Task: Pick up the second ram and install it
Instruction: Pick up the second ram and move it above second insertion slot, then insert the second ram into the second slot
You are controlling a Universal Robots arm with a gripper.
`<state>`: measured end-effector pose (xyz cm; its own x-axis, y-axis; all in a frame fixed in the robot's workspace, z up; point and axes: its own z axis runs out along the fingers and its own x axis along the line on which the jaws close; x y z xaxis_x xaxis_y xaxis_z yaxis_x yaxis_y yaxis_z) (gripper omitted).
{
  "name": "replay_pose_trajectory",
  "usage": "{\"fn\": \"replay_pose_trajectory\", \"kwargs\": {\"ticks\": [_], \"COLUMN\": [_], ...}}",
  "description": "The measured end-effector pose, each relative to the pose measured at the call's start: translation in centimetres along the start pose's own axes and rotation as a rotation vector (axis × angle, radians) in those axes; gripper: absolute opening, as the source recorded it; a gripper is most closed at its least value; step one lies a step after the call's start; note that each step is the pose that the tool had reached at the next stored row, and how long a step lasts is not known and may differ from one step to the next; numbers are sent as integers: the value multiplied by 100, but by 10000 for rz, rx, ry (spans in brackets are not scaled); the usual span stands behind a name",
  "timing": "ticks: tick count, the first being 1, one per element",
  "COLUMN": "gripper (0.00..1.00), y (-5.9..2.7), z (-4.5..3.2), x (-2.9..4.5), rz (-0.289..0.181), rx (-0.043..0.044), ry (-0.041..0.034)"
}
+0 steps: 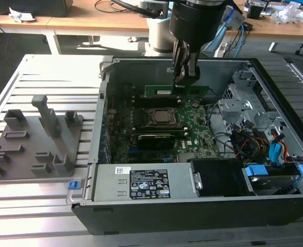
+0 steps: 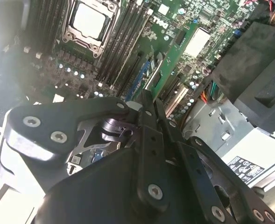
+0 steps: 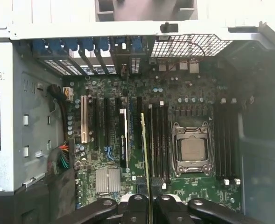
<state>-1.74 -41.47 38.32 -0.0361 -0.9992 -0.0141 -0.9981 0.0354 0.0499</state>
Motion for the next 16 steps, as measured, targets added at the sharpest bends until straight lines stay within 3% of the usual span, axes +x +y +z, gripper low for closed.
{"fn": "replay_pose_trajectory", "kwargs": {"ticks": [3,16], "gripper": [14,14], "y": [-8,-12], "z": [47,50], "x": [0,0], "rz": [1,0], "rx": [-2,-2], "ry": [0,0]}}
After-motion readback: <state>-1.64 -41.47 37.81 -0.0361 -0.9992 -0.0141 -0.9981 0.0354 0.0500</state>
